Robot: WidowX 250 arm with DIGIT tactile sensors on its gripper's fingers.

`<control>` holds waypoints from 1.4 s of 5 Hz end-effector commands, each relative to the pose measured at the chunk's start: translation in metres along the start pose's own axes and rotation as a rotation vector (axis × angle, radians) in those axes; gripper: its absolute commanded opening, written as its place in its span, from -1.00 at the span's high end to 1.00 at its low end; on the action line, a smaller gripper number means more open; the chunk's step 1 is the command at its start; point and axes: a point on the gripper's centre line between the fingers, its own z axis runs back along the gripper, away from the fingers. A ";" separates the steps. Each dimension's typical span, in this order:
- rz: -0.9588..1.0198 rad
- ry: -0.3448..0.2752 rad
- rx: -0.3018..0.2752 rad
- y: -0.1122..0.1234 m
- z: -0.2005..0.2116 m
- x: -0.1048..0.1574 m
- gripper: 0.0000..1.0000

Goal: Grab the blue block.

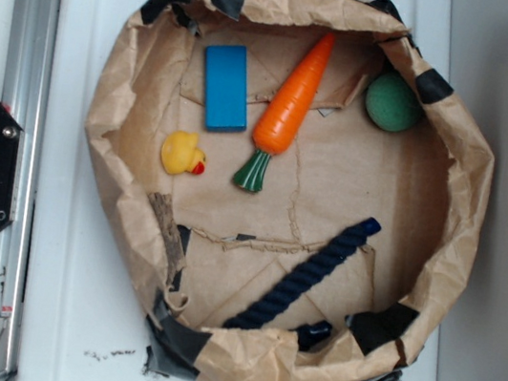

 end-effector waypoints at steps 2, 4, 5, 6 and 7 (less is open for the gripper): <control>-0.048 -0.003 0.068 0.022 -0.039 0.047 -1.00; -0.009 0.020 0.083 0.038 -0.098 0.109 -1.00; -0.262 0.106 0.087 0.034 -0.135 0.111 -1.00; -0.514 0.113 0.101 0.047 -0.163 0.107 -1.00; -0.763 0.171 0.048 0.071 -0.182 0.105 -1.00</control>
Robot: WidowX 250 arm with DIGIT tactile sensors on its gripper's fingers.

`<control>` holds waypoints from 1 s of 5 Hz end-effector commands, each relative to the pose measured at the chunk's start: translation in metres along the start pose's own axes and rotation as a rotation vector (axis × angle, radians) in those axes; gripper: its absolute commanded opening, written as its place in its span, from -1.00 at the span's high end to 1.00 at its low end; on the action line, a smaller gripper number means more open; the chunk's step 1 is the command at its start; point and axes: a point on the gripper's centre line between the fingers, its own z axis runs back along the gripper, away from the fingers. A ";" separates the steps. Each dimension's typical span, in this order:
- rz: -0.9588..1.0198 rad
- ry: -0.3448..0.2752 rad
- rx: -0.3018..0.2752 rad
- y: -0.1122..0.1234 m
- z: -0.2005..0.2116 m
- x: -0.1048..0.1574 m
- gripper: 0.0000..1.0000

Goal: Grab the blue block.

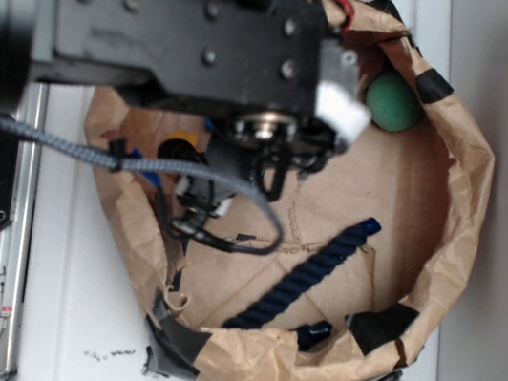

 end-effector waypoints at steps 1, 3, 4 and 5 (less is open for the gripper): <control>-0.454 0.020 -0.044 0.033 -0.031 -0.033 -1.00; -0.461 0.000 -0.006 0.041 -0.025 -0.047 -1.00; -0.452 0.011 -0.005 0.036 -0.036 -0.044 -1.00; -0.405 -0.023 -0.002 0.028 -0.052 -0.037 -1.00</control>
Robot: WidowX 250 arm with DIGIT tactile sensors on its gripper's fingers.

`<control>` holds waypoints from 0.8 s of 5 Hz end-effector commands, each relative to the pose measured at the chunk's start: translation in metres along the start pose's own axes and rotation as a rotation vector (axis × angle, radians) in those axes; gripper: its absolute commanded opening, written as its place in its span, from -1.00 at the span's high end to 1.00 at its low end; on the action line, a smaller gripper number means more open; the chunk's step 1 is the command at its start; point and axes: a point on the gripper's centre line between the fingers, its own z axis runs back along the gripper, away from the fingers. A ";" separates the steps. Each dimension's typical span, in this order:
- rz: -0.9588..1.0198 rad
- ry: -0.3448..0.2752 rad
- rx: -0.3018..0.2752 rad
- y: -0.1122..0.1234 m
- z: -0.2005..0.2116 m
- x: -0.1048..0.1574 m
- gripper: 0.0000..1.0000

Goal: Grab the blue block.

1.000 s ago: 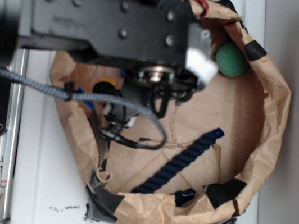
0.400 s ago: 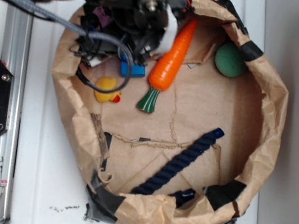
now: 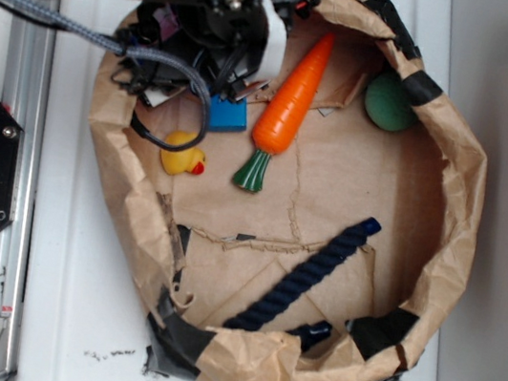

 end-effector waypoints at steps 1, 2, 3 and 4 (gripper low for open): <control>0.081 -0.118 0.040 -0.004 -0.034 0.030 -1.00; 0.082 -0.124 0.016 0.002 -0.040 0.039 -1.00; 0.075 -0.105 0.005 0.006 -0.043 0.044 -1.00; 0.075 -0.094 0.016 0.004 -0.043 0.043 -1.00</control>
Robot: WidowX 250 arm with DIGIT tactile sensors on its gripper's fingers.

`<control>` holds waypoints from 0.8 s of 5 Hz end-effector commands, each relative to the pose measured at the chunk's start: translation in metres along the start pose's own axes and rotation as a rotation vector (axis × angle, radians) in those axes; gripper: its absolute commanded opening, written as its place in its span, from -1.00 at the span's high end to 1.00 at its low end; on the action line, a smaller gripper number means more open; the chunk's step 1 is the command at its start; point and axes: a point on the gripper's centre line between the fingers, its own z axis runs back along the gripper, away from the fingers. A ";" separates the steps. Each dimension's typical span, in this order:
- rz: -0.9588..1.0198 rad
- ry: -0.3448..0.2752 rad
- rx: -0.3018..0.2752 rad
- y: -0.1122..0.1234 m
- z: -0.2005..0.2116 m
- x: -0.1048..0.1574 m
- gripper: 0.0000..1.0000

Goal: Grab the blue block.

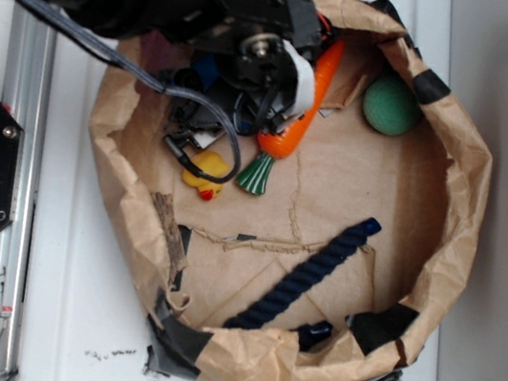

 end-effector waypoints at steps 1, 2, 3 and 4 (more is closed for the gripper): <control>0.018 -0.001 0.000 -0.005 -0.004 0.003 1.00; 0.028 -0.004 0.005 -0.004 0.003 0.000 1.00; 0.089 -0.023 0.034 0.005 0.037 0.000 1.00; 0.155 -0.153 0.007 0.007 0.085 0.026 1.00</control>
